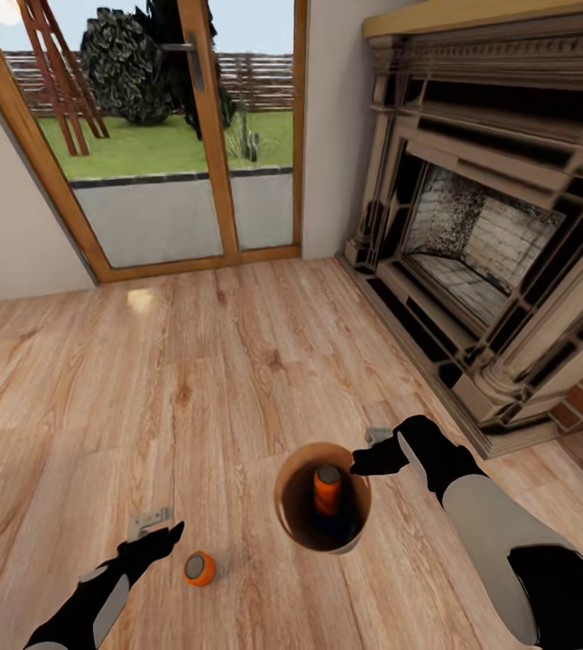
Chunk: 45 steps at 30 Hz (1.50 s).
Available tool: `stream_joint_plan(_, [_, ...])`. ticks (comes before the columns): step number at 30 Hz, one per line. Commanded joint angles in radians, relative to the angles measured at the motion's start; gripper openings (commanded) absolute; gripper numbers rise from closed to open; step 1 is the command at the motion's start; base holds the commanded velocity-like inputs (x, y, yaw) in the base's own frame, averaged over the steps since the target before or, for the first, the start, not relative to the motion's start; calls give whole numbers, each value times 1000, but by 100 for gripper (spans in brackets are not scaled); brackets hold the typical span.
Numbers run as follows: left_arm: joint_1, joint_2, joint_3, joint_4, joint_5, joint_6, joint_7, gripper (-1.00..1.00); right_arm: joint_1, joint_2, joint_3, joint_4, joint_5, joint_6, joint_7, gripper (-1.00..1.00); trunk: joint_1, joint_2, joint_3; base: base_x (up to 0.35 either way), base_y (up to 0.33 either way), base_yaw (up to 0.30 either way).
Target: Put the three can of soda from the living room inside the tash can in the kitchen.
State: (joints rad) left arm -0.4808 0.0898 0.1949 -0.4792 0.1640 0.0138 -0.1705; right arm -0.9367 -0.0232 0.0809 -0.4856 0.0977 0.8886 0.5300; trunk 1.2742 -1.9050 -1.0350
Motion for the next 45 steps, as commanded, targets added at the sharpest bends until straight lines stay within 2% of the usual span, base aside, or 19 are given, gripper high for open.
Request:
stream_joint_plan(1, [0,0,0,4,0,-5,5,100,0,0,-1,0,-18,5,2,-100,0,0,0,0,0,0])
stream_joint_plan(6, [2,0,-7,13,0,-66,20,100,-1,1,1,-1,-18,3,2,-100,0,0,-3,26,0,0])
stream_joint_plan(11, [1,0,-12,19,-1,-82,22,100,0,2,2,-1,-18,2,1,-100,0,0,-6,218,0,0])
stream_joint_plan(28, [1,0,-12,22,0,-86,24,100,0,2,3,-1,-18,1,1,-100,0,0,-16,319,0,0])
stream_joint_plan(37, [1,1,-12,22,0,-80,23,100,0,2,3,-1,-18,1,1,-100,4,-7,-24,87,0,0])
stream_joint_plan(38, [1,2,-12,22,0,-74,23,100,0,2,3,-1,-18,1,1,-100,8,-14,-28,10,0,0])
stream_joint_plan(41, [2,3,-13,36,-3,10,20,100,0,2,3,-1,-18,1,1,-100,19,-35,-39,5,0,0])
stream_joint_plan(43, [5,3,-13,104,-3,79,21,100,-1,2,3,-1,-18,1,1,-100,27,-49,-46,2,0,0])
stream_joint_plan(45, [7,4,-14,160,-14,109,22,100,-1,3,3,-1,-18,1,1,-100,34,-63,-53,0,0,0])
